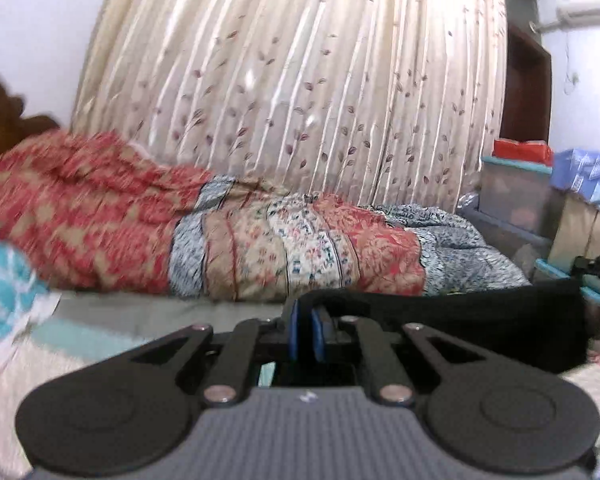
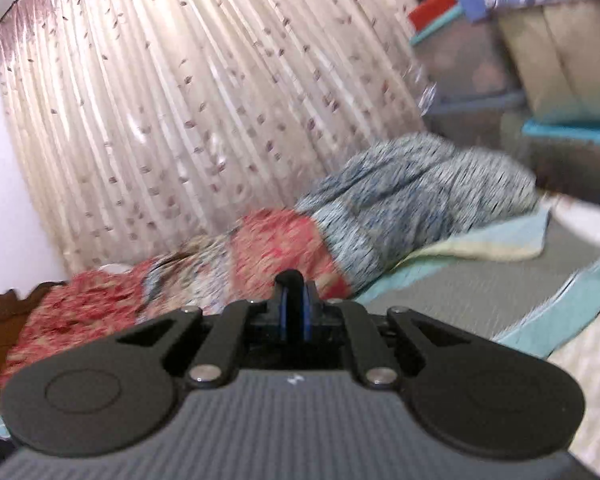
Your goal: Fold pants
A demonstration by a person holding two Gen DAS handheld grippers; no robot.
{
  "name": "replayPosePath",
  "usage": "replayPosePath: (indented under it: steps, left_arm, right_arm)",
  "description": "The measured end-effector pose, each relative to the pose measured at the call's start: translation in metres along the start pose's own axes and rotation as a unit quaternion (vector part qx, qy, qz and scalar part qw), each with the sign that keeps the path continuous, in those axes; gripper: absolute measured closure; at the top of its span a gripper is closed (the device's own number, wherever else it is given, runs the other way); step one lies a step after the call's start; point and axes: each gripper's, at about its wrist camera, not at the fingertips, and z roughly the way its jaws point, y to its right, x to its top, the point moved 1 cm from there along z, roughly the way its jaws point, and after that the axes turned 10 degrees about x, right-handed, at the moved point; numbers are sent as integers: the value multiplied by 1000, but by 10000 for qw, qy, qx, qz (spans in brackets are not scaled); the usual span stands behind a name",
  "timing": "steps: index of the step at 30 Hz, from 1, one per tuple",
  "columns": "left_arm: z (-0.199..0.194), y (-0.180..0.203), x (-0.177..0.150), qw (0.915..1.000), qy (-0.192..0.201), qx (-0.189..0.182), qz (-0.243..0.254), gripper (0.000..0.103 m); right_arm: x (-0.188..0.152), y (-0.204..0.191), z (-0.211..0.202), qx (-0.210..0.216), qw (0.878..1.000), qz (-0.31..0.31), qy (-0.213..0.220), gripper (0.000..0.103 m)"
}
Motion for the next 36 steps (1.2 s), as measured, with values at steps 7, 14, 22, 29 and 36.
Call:
replayPosePath:
  steps: [7,14,22,29,36]
  left_arm:
    - [146,30,1,9969,-709,313,166,90]
    - [178,25,-50,9867,-1472,693,71,51]
    - [92,-49,-127,9676,-2177,815,-986,47]
    - [31,-58,-145,9653,-2255,654,-1140,47]
    - [16,-41,-140,9683,-2167,367,-1183,47]
  right_arm:
    - [-18,73,82,-904,9951,338,-229,93]
    - [-69,81,58,-1500,9855,458,-646,68]
    - [-174,-53,-7,1274,9632,-559,-2298,49]
    - [-280,-188,-58,2721,8649,-2662,-3271,16]
    - [-236,-118,20,2185,9070,14,-3599,90]
